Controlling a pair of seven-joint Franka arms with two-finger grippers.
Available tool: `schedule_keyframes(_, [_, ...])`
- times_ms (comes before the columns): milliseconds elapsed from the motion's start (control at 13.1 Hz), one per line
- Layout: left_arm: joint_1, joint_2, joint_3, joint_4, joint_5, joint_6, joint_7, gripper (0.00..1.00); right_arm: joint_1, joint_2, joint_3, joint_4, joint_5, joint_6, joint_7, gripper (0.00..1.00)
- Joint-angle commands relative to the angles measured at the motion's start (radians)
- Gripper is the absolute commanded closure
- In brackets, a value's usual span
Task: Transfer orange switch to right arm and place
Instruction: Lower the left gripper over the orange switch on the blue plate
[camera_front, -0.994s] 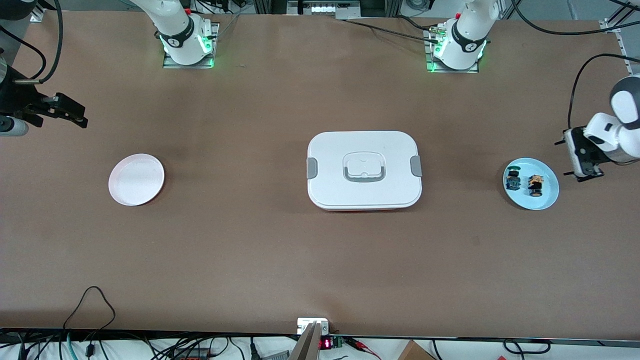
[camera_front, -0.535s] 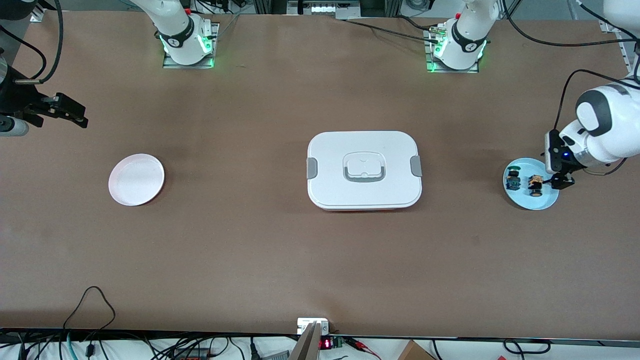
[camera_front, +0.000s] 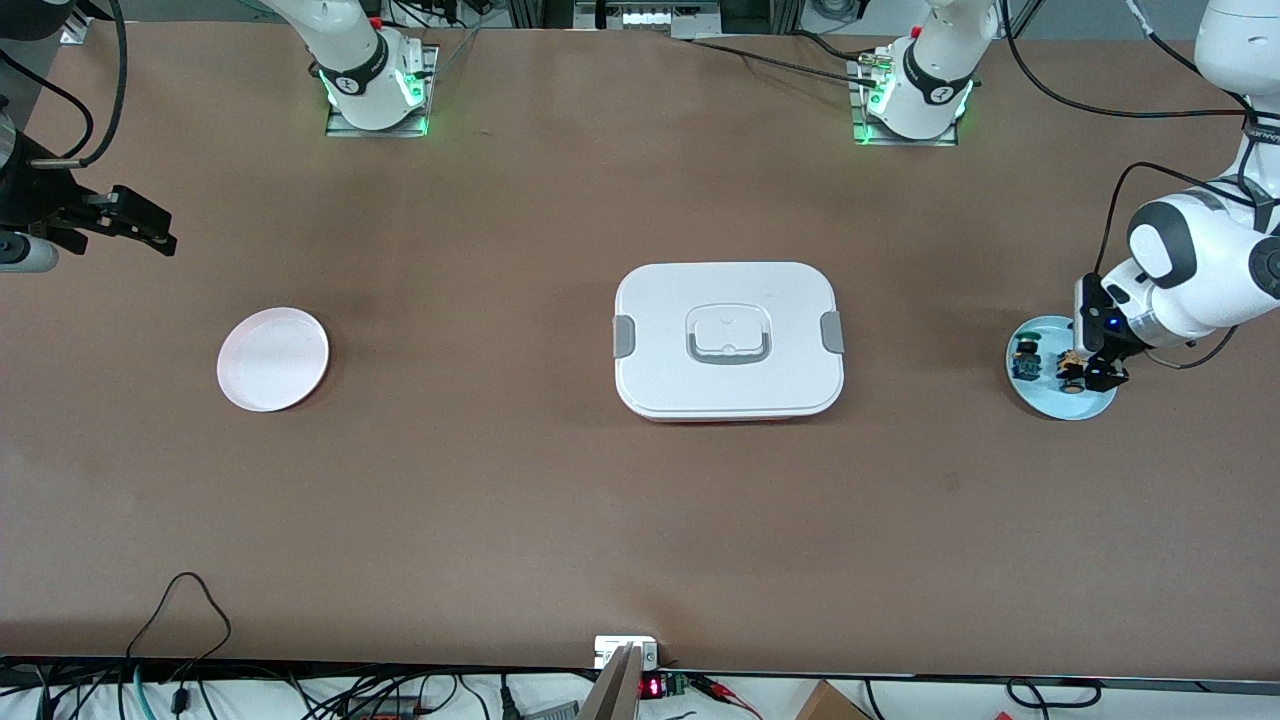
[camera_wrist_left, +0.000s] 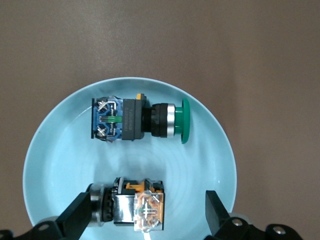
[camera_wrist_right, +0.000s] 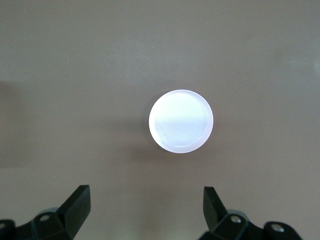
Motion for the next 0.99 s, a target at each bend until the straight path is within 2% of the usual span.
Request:
schedule_keyframes(0, [0.015,0.042,-0.015,0.051,-0.052,0.006,0.043,0.0,-0.004,0.004,0.006,0.016,0.016,-0.015,-0.007,0.0])
schedule_keyframes(917, [0.019,0.107,-0.015,0.099,-0.056,0.025,0.05,0.0,-0.004,0.005,0.006,0.016,0.018,-0.012,-0.003,0.0])
